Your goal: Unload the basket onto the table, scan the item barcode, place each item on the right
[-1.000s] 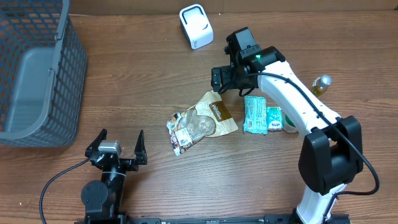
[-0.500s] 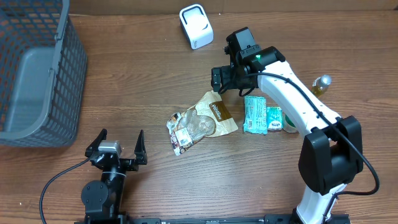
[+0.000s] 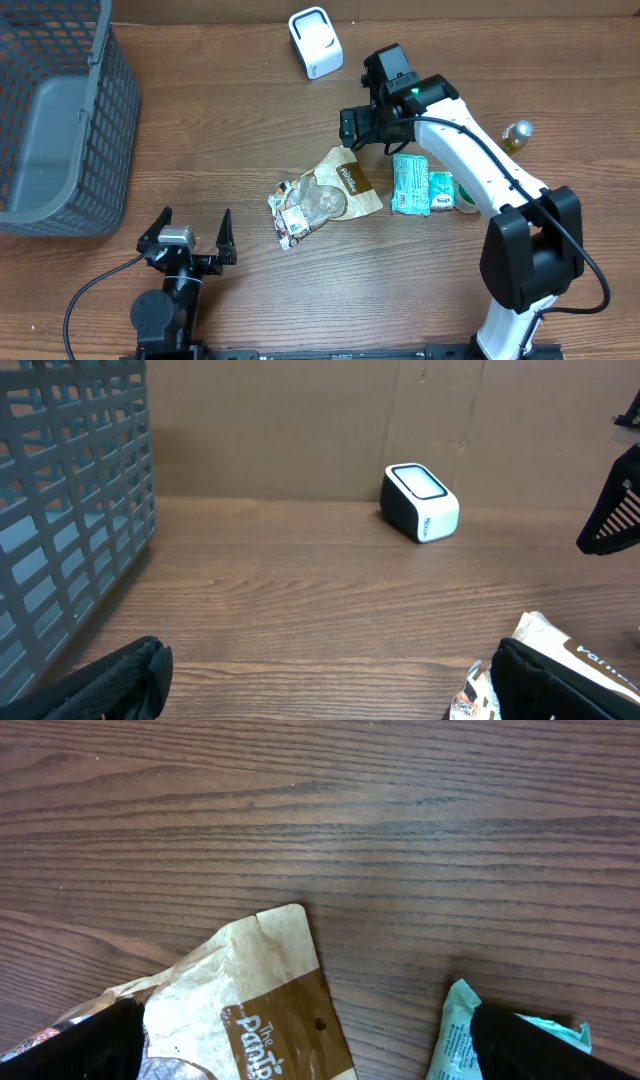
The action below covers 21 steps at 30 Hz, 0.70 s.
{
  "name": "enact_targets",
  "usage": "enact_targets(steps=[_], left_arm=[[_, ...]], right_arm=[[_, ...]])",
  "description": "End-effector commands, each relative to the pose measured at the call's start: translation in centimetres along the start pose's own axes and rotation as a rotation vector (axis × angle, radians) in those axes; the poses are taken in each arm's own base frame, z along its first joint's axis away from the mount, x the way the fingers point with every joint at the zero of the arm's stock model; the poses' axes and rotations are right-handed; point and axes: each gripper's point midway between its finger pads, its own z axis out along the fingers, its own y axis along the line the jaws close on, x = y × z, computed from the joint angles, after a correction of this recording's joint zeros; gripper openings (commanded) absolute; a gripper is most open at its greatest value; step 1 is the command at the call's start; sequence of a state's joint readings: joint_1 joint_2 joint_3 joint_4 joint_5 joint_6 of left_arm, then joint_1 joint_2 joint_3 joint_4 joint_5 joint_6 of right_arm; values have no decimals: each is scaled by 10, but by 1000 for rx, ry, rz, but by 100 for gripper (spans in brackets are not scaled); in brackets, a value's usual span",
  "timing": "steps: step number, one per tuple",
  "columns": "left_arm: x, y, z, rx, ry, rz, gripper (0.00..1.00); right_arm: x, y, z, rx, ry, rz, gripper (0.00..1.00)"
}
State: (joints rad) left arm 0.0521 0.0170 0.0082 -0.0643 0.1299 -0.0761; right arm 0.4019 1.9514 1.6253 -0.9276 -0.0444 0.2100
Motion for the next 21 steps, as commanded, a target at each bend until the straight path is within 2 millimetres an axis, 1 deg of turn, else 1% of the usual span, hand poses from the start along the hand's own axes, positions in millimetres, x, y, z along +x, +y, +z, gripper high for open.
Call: enact_targets(steps=[1,5,9,14,16,17,21], left_arm=[[0,-1,0,4,-6,-12,100],[0,-1,0,4,-6,-12,100],[0,-1,0,4,-5,-12,100],[0,-1,0,4,-6,-12,100],[0,-1,0,4,-5,-12,100],[0,-1,0,4,-5,-12,100],[0,-1,0,4,-5,-12,100]], right_arm=[[-1,-1,-1,8,-7,6,100],[-2,-1,-6,6,-17,-33,100],[-9,3,-25,-7,-62,-43,100],[-19,8,-63,-31,-151,-49,100],[-22,11,-81,-42,-189,-53,100],[-23,12,-93,-49,-216,-54,100],[-16,16,-130,-80,-258,-56,100]])
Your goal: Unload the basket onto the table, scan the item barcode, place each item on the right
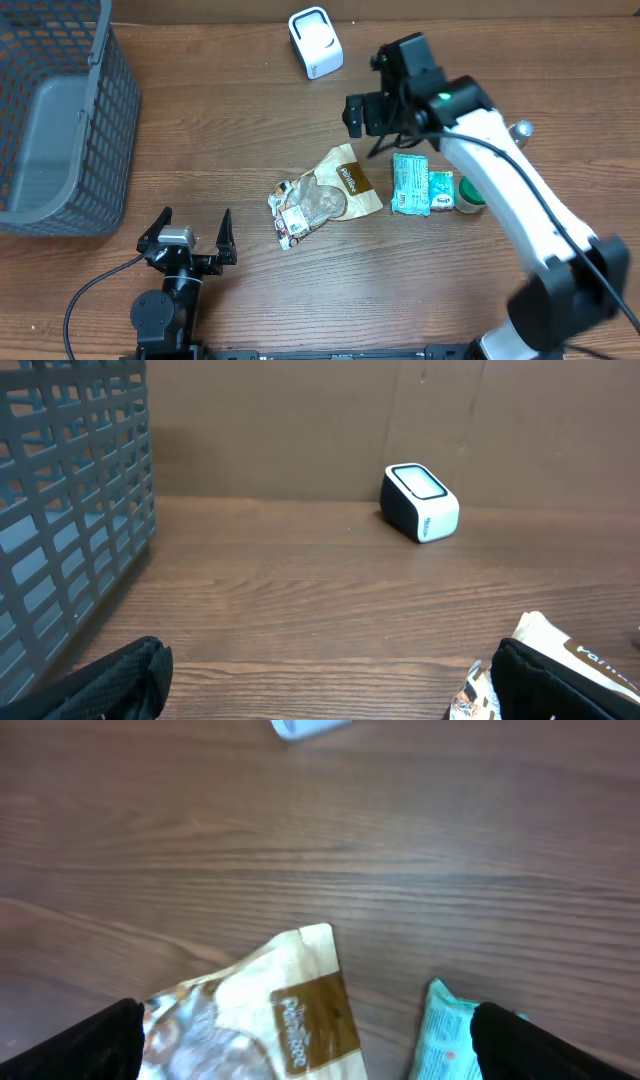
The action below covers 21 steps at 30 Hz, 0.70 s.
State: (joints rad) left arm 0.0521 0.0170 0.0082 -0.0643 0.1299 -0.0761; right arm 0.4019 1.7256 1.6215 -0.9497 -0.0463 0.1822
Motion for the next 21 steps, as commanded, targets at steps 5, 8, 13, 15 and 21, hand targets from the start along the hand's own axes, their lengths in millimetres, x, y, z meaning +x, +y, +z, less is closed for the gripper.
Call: enact_targets(steps=[5,8,13,15,21], left_arm=[[0,-1,0,4,-5,-12,100],[0,-1,0,4,-6,-12,100],[0,-1,0,4,-5,-12,100],[0,-1,0,4,-5,-12,100],[0,-1,0,4,-5,-12,100]], right_arm=[[2,1,-85,2,-111,-15,100],[9,-1,-108,5,-128,-15,100],[22,-7,-140,25,-157,-14,100],[27,-7,-154,22,-171,-15,100],[51,-12,-176,9,-220,-16,100]])
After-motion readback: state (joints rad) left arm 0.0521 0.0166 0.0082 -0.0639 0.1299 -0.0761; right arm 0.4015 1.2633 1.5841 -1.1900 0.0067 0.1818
